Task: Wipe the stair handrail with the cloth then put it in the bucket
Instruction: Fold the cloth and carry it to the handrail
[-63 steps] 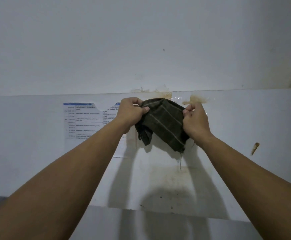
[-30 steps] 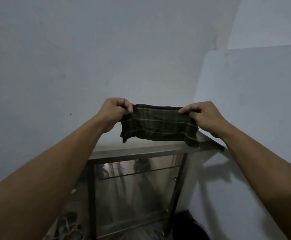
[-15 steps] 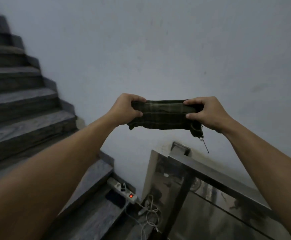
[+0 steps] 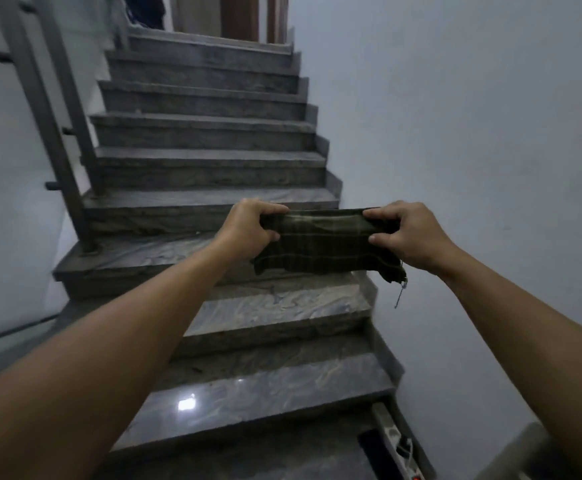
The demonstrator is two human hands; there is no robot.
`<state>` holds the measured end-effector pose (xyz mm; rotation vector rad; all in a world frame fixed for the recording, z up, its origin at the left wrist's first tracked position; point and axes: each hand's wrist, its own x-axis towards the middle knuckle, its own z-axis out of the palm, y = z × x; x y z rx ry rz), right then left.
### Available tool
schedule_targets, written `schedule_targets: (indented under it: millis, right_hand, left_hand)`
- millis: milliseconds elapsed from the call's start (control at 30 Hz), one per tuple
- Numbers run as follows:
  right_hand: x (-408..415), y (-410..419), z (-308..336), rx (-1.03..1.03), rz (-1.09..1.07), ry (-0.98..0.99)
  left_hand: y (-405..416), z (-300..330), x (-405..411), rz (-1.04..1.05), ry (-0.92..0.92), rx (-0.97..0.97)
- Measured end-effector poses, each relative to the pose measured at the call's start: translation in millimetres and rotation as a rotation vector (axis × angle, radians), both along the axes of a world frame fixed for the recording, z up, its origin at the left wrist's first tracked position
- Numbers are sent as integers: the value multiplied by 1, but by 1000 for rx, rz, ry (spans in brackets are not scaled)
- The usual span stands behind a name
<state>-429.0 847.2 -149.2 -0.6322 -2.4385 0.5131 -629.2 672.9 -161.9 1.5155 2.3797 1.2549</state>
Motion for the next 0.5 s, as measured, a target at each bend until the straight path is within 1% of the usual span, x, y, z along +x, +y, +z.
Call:
schedule_targets:
  millis: [200,333,500]
  right_hand:
    - [-164,9,16,36,165,-28]
    - [-259,13,48,30,228,-49]
    - [-346,24,99,-12,309,-30]
  left_hand:
    - [-27,23,-128,156,5,-33]
    - [-33,60,-205,229,52,-81]
    - [-26,105,-279,300,79,-82]
